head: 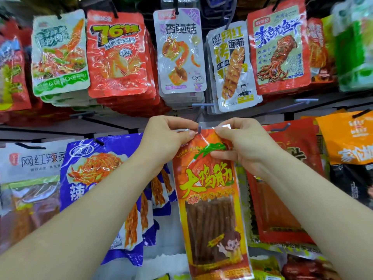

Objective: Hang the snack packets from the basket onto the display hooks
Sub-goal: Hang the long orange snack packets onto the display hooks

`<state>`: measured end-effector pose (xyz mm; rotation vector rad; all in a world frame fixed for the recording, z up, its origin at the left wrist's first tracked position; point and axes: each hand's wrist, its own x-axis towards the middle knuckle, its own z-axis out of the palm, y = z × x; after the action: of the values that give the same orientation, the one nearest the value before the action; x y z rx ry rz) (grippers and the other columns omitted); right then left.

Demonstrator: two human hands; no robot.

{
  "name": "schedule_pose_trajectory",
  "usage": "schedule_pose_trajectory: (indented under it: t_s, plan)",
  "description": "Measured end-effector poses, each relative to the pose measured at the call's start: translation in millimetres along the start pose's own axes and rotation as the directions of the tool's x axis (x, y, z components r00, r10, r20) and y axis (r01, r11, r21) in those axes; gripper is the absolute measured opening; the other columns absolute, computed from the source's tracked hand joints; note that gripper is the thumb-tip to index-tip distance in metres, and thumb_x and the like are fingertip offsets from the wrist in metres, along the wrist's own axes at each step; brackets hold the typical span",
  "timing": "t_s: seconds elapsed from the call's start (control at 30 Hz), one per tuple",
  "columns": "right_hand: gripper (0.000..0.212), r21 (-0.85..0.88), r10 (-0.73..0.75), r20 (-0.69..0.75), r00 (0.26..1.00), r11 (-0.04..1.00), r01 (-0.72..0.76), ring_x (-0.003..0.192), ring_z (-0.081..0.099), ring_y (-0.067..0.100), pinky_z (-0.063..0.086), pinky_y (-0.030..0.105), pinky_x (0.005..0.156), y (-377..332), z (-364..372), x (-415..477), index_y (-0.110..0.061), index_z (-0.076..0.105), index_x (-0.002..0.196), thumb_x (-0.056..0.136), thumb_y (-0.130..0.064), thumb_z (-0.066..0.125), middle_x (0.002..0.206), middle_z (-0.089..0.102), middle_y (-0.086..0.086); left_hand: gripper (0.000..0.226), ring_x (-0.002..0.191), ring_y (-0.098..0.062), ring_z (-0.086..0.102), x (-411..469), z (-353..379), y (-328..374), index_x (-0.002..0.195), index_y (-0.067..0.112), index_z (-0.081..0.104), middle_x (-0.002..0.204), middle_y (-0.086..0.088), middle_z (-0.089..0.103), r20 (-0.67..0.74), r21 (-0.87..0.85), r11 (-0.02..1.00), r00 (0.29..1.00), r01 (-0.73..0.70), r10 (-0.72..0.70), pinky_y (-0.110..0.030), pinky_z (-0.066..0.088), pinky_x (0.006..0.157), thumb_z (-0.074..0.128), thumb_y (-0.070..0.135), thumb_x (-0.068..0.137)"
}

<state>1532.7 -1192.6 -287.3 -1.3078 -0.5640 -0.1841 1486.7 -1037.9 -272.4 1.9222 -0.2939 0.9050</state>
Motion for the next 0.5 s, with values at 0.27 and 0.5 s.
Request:
schedule_pose_trajectory:
  t_s: [0.27,0.5]
  plan:
    - [0.037,-0.270,-0.028,0.287,0.957,0.957,0.109,0.065,0.052,0.018,0.060,0.042,0.059,-3,-10,-12,-0.035,0.051,0.111,0.094,-0.002,0.054,0.085,0.045,0.004,0.020,0.079,-0.009,0.067,5,8,-8,0.082,0.024,0.072,0.083,0.005,0.071,-0.044,0.132,0.990,0.997,-0.053,0.059,-0.031,0.058,0.075,0.069,0.005,0.084]
    - [0.025,-0.206,0.015,0.196,0.981,0.978,0.026,0.074,0.057,0.012,0.061,0.041,0.070,21,-13,-9,-0.013,0.069,0.105,0.093,0.004,0.055,0.093,0.054,0.004,0.029,0.072,-0.005,0.058,-39,20,-43,0.086,0.027,0.053,0.083,0.008,0.061,-0.140,0.150,0.989,0.990,-0.012,0.033,-0.031,0.052,0.065,0.071,0.005,0.080]
